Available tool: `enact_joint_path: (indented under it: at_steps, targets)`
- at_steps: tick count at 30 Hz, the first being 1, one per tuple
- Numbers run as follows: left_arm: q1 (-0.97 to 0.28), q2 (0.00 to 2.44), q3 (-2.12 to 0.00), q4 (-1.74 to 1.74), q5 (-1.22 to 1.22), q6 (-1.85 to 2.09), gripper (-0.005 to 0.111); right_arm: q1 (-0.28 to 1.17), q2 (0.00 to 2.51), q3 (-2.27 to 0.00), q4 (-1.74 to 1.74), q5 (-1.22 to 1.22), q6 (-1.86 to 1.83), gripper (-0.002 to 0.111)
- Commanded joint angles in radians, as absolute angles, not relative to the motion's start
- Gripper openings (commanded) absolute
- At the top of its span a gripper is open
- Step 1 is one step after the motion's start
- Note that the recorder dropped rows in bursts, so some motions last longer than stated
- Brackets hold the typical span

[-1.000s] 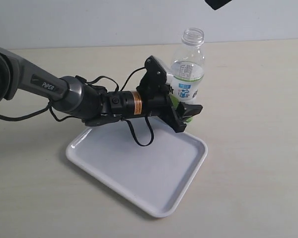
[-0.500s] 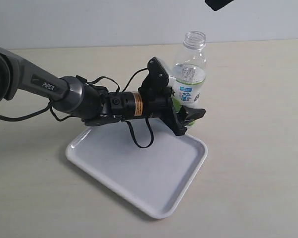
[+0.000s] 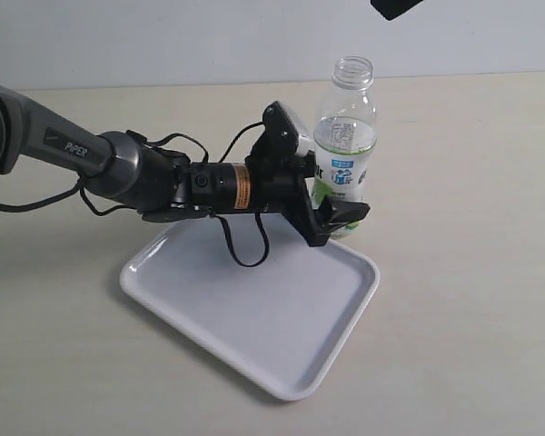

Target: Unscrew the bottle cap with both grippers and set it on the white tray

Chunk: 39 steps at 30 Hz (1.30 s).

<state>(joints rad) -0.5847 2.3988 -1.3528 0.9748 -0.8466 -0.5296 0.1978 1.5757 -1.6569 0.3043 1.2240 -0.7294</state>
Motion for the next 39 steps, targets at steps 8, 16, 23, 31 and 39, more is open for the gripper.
enact_joint_path:
  at_steps: [8, 16, 23, 31, 39]
  targets:
    - [-0.509, 2.343, -1.353, 1.253, -0.862, -0.753, 0.079, 0.198, 1.571, -1.652, 0.36, 1.221, -0.728, 0.0]
    - [-0.479, 2.32, -1.353, 1.376, -0.877, -0.845, 0.071, 0.198, 1.571, -1.652, 0.364, 1.221, -0.728, 0.0]
    - [-0.427, 2.282, -1.353, 1.501, -0.929, -0.924, 0.05, 0.198, 1.571, -1.652, 0.367, 1.221, -0.728, 0.0]
    - [-0.343, 2.282, -1.353, 1.541, -0.998, -0.991, 0.01, 0.198, 1.548, -1.652, 0.449, 1.221, -0.758, 0.0]
    - [-0.259, 2.282, -1.353, 1.51, -0.939, -1.132, 0.0, 0.198, 1.544, -1.652, 0.529, 1.221, -0.791, 0.0]
